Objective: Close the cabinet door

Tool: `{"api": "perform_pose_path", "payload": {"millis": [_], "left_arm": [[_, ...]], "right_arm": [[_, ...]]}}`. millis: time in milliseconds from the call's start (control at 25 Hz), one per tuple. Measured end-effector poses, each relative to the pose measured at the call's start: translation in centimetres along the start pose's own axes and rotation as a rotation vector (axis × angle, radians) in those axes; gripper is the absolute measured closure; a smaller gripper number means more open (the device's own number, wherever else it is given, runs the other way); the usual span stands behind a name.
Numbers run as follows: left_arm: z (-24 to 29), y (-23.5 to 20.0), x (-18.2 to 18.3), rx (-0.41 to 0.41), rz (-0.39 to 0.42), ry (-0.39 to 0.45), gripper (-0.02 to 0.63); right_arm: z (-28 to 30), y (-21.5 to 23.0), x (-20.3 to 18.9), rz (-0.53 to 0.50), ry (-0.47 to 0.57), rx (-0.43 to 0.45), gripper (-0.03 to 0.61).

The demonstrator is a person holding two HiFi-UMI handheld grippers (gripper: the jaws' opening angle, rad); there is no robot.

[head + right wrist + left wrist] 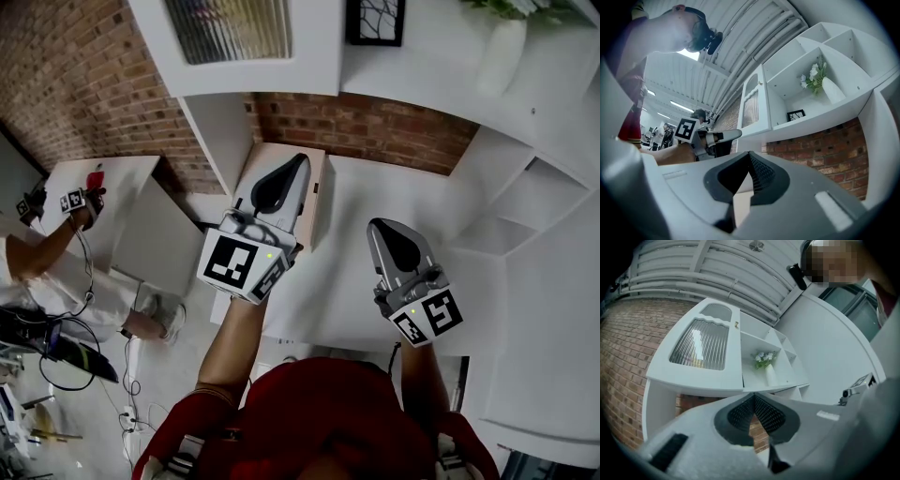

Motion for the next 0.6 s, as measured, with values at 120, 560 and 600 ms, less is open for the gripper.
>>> {"api": "perform_pose_path", "payload": {"millis": [120, 560, 600], "left_arm": [[-1.8, 1.2, -0.8, -0.029, -0.016, -0.001, 0.611], [-6.5, 4.5, -3.3, -0.079, -0.098, -0.014, 0.611], [-6.8, 4.7, -3.6, -0.079, -0.102, -0.016, 0.611]], "right_arm": [[0.1, -0.5, 0.4, -0.004, 0.015, 0.004, 0.565], [-0.4, -4.0, 0.7, 0.004, 0.027, 0.047, 0.566], [-0.6, -4.2, 0.7, 0.003, 0.026, 0.05, 0.565]]}}
Point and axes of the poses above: the fingertips, and each gripper's own axes: z forward along the fingers, y to its right, x out of its top, the point moved 2 cm from there along -z, backward along the fingers, and after that the axes turned 13 degrees about -z, right-handed, at the moved point
